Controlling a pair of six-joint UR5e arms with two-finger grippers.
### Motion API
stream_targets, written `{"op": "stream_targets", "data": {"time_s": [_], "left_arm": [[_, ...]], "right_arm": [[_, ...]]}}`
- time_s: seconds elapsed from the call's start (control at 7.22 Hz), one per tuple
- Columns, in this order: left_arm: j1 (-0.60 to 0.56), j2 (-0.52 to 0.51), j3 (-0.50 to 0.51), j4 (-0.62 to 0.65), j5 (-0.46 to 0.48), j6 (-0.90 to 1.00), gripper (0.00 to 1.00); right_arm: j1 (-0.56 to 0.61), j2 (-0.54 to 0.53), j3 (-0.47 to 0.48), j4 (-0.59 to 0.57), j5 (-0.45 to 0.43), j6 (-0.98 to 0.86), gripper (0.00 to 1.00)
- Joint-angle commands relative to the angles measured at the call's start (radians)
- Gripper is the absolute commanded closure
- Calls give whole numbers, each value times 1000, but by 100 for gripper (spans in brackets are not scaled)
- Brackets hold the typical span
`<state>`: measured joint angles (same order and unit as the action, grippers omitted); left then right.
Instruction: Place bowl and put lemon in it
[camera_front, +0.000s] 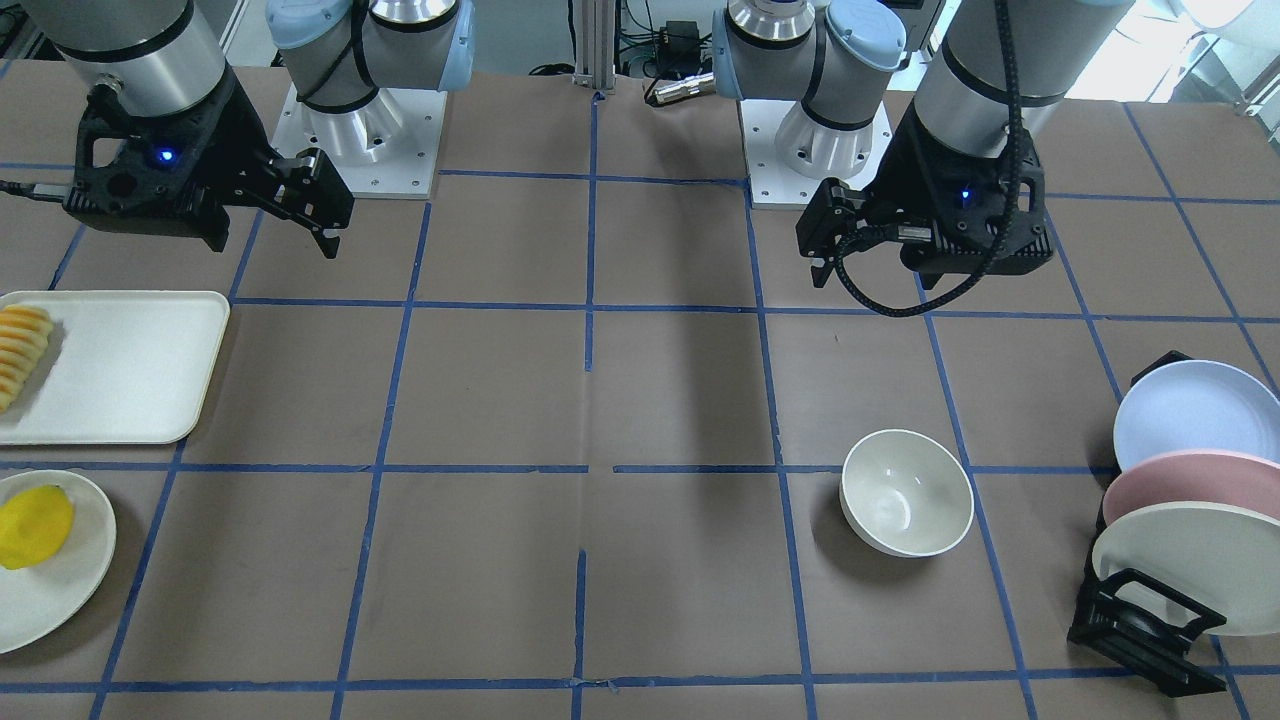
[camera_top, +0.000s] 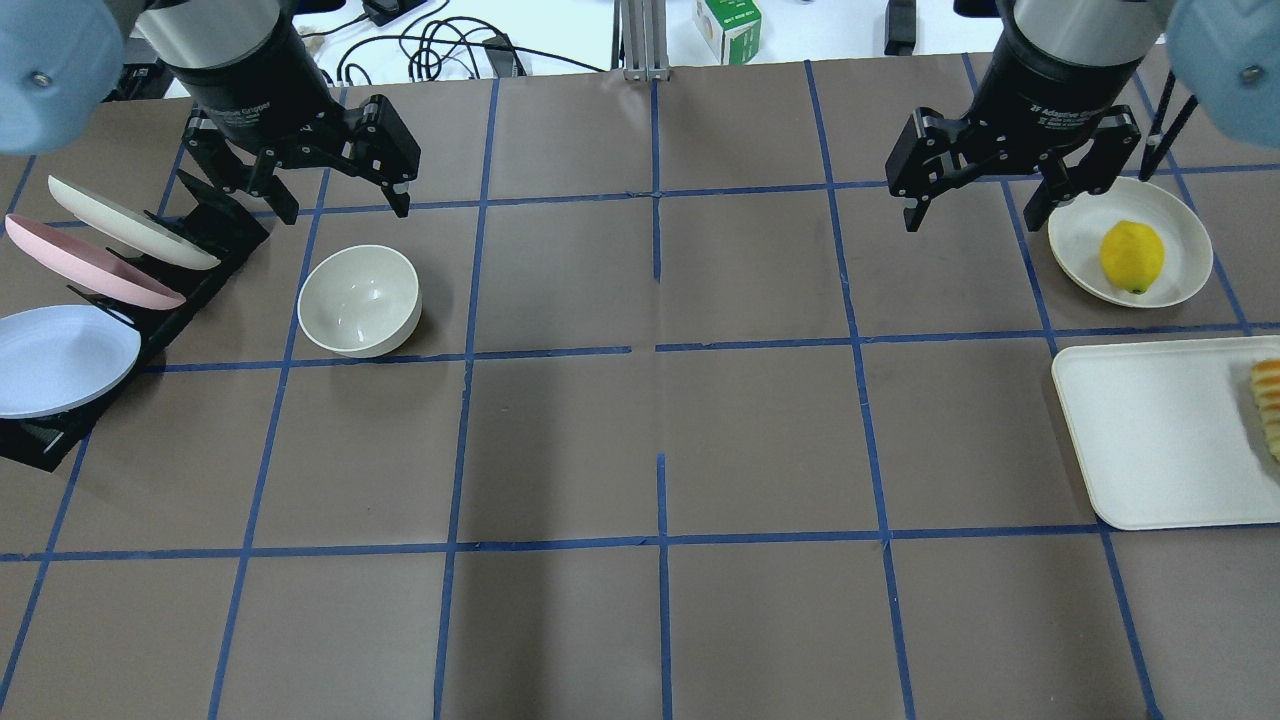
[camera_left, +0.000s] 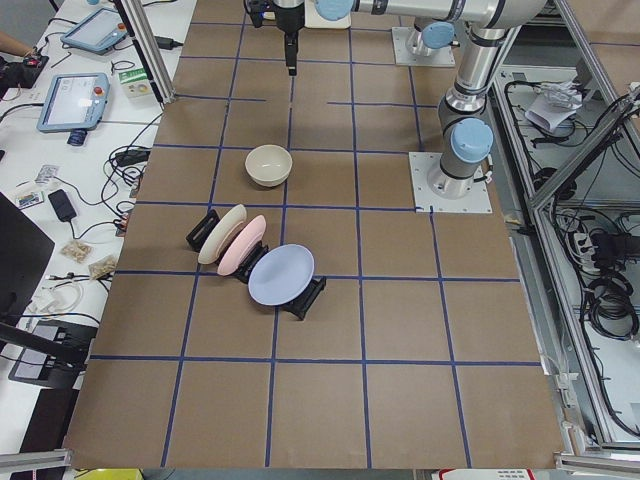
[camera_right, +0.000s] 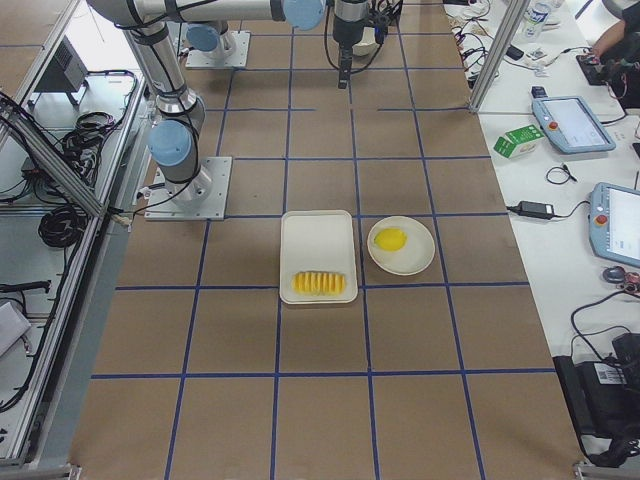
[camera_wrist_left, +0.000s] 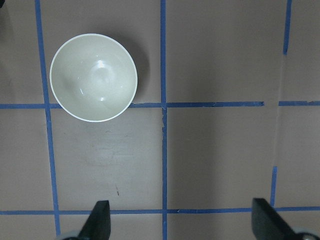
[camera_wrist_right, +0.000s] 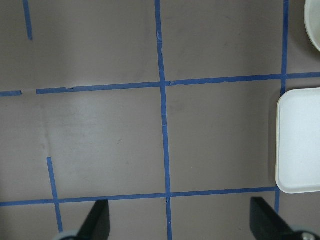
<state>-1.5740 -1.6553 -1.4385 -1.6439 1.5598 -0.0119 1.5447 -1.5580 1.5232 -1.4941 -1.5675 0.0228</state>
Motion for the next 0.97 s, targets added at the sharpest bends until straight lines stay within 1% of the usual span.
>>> {"op": "stream_targets", "data": {"time_s": [0.0,0.14,0.28,0.42,0.55,0.69,0.83], "left_arm": [[0,-3,0,-1,0,-2,0],[21,-21,7,7,-7,7,0],[84,-53,10,21,-20,19,0],[157,-104,-6,60,-15,132,0],[225,-177,-20,105,-21,218,0],[262,-231,-23,151,-62,225,0],[268,-273,-29,185,-55,262,0]], "right_arm": [[0,1,0,1,7,0,0],[2,1,0,0,3,-1,0],[0,4,0,1,12,-1,0],[-8,7,2,11,6,-10,0],[-12,9,0,-6,-6,-137,0],[-62,15,2,-56,-5,-237,0],[-157,44,2,-87,13,-228,0]]}}
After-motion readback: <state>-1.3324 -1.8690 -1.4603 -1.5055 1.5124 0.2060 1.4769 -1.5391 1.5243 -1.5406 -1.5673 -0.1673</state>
